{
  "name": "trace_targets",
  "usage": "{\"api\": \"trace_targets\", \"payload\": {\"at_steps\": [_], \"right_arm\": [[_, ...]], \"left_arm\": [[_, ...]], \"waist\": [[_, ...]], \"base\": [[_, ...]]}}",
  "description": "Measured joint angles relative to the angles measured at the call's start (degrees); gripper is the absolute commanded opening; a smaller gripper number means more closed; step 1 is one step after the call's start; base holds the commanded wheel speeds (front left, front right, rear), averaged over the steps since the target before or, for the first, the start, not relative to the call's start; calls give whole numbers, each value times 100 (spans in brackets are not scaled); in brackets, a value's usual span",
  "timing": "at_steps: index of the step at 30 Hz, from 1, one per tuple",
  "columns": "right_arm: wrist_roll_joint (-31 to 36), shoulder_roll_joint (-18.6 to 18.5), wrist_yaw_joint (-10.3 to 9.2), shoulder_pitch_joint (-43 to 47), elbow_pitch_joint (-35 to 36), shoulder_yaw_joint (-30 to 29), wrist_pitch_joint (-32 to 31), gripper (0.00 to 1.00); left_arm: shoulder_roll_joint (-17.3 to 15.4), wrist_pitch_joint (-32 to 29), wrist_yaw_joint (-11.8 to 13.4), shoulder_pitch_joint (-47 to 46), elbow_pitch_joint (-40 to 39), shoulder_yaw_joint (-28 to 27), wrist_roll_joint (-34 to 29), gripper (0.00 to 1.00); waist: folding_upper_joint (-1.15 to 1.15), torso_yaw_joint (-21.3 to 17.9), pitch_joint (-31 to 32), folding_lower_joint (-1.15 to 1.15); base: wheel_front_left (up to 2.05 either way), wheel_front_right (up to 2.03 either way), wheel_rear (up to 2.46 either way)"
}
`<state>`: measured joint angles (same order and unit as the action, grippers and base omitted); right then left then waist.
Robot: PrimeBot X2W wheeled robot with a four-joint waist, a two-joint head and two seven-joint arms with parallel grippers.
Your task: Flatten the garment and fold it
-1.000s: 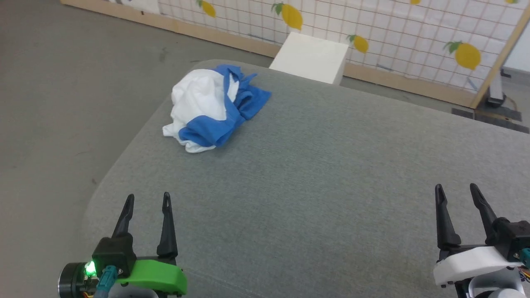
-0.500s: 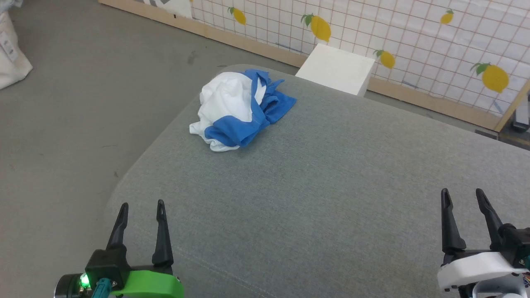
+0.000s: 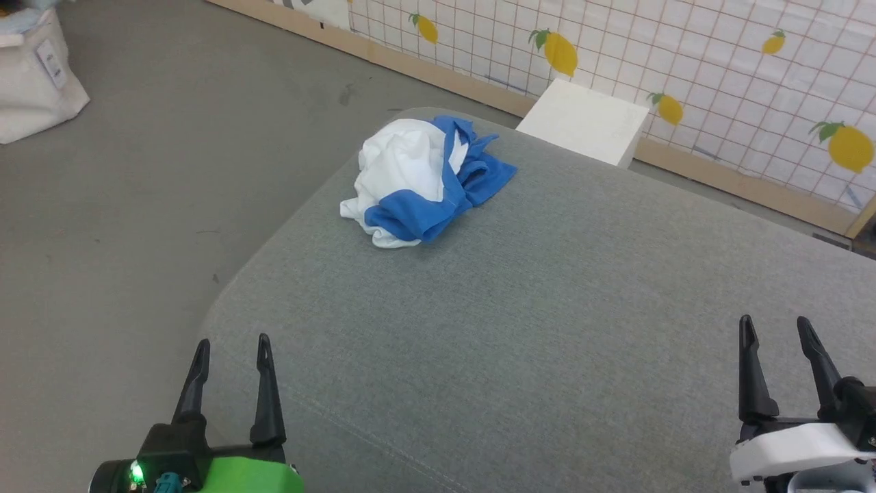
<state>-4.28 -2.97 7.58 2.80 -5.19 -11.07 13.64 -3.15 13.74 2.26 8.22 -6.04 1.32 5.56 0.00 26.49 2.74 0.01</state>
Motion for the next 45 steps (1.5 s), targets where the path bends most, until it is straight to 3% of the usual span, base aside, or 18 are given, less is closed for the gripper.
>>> {"api": "trace_targets", "payload": {"at_steps": [22,25,26,29,39,45], "right_arm": [[-8,5,0,22,-21,-85,102,100],[5,5,0,23,7,-116,103,100],[40,7,0,25,66,-164,104,100],[77,7,0,28,122,-224,104,100],[221,9,0,8,263,-176,105,100],[468,13,0,-243,455,-53,105,100]], "left_arm": [[0,98,7,-9,-54,71,200,100],[-1,98,-172,-185,-48,97,394,100],[-21,98,-410,-675,-4,143,412,100],[-118,-11,-594,-1340,35,245,439,100],[-813,-1251,-878,-3523,690,433,705,100],[-1630,-1772,-933,-4725,1689,581,834,100]], "waist": [[0,104,-76,0],[0,113,-134,0],[0,135,-219,0],[0,153,-320,0],[0,-41,-636,0],[0,-366,-953,0]], "base": [[0,0,0],[0,0,0],[0,0,0],[0,0,0],[0,0,0],[0,0,0]]}}
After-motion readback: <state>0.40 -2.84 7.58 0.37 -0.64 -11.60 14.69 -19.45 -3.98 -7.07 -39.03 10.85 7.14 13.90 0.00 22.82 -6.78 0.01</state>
